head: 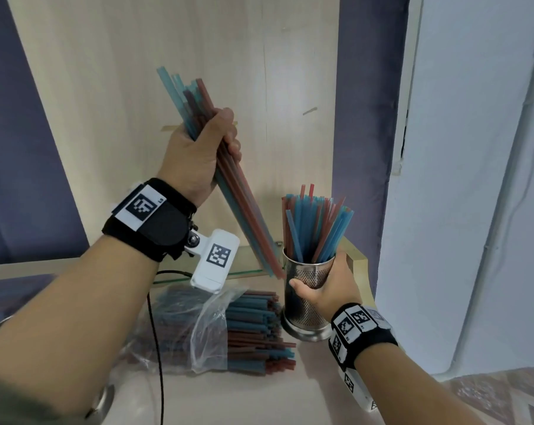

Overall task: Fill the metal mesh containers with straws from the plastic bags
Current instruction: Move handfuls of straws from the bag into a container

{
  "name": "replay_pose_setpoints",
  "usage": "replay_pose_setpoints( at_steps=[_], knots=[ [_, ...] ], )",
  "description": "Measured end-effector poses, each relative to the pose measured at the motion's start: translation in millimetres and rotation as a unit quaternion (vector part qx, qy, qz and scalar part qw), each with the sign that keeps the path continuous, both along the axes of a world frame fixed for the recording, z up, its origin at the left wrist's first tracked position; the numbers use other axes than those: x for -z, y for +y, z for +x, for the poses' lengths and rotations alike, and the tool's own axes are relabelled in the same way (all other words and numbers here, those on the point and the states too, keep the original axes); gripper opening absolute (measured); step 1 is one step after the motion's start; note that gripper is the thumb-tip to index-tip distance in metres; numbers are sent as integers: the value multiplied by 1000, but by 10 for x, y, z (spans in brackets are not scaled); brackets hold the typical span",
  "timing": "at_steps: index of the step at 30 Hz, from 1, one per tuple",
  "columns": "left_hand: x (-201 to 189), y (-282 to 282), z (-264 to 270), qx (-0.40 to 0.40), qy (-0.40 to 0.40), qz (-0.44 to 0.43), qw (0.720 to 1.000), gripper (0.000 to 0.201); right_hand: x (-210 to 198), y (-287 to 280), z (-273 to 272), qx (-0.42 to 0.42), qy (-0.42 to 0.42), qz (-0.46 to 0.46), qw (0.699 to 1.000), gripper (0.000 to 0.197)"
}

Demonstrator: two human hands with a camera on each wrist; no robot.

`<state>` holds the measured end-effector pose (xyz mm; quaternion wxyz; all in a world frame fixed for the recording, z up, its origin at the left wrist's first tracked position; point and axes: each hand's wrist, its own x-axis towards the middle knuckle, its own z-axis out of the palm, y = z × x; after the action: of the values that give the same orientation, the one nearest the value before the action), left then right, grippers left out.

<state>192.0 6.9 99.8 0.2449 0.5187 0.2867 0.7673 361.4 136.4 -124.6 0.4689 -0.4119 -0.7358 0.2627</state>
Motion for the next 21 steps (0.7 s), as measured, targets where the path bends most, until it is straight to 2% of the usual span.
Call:
replay_pose_setpoints(
  at_steps=[4,8,13,21],
  knots=[
    [-24,82,106,-51,-10,44,998,14,0,4,7,1,-3,-7,1000,90],
    [-20,160,189,-101,-27,64,992,23,-11,-5,7,0,1,-7,1000,92],
    [87,314,239,-160,-50,55,984,22,1,2,14,6,-4,-10,1000,88],
    [223,481,305,-195,-82,39,977,19,39,30,-7,9,-11,-22,1000,102]
  ],
)
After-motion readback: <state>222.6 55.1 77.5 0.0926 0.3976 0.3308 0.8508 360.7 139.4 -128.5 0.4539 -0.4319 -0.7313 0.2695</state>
